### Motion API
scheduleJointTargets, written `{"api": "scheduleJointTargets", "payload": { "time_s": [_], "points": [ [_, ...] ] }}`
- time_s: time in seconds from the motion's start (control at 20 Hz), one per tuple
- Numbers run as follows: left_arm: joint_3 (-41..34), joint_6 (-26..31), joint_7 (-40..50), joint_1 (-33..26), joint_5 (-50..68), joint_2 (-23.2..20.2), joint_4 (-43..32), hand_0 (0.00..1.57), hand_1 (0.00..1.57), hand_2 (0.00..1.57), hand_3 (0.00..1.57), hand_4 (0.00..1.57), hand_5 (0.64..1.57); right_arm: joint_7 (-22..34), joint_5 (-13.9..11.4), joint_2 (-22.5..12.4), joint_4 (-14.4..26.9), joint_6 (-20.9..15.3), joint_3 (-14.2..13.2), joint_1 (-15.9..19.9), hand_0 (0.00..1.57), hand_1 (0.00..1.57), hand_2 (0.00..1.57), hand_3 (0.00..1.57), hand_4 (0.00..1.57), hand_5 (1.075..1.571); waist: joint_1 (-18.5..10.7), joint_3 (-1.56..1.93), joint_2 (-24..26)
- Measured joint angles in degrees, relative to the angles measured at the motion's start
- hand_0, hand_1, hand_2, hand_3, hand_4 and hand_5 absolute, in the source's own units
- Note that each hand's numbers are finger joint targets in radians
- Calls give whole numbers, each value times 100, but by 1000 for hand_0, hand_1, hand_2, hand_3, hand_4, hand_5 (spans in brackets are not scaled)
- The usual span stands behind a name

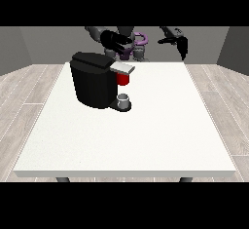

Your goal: Insert the coffee pod into the coffee machine and close the lid

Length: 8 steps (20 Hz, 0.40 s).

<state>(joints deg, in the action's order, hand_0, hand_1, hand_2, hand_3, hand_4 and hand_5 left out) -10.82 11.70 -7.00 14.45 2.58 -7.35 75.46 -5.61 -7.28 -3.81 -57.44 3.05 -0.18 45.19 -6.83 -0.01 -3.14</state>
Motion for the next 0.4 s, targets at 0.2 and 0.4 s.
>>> {"api": "scheduleJointTargets", "payload": {
  "time_s": [0.2,0.4],
  "points": [
    [-59,-84,-111,3,-37,-38,-183,0,0,0,0,165,1571,-114,258,233,-343,117,329,-366,0,0,0,0,269,1571,238,0,266],
    [-4,-135,-259,-209,-71,90,-286,0,0,0,0,192,1571,-229,796,325,-672,-31,691,-1143,0,0,0,0,157,1571,422,0,646]
  ]
}}
